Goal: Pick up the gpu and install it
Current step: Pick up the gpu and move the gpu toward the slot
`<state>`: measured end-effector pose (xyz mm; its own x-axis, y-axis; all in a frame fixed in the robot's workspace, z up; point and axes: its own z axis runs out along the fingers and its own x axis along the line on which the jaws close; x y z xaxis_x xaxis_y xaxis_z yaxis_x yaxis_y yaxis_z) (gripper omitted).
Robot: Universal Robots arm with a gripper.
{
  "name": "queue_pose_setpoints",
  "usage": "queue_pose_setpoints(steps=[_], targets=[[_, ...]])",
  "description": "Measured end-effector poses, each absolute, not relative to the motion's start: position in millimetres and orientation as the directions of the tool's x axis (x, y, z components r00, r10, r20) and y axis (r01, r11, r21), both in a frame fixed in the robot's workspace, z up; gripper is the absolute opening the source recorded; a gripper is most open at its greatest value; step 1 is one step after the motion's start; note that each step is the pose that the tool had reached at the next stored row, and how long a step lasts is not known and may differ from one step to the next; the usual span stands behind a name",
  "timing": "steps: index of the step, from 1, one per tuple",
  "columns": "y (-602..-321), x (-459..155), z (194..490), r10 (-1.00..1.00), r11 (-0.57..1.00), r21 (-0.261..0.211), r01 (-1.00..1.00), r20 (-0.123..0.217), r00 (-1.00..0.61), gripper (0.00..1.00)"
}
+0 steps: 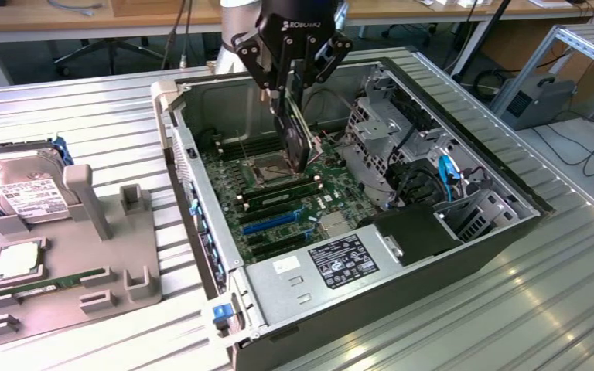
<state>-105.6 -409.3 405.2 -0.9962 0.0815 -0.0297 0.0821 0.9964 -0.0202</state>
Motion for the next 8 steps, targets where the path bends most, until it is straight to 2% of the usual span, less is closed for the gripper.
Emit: queue_pose_setpoints(steps=[8], targets=[[-409.3,-105.2,399.1,0.082,0.996,-0.020,0.082,-0.030,-0.996,0.27]])
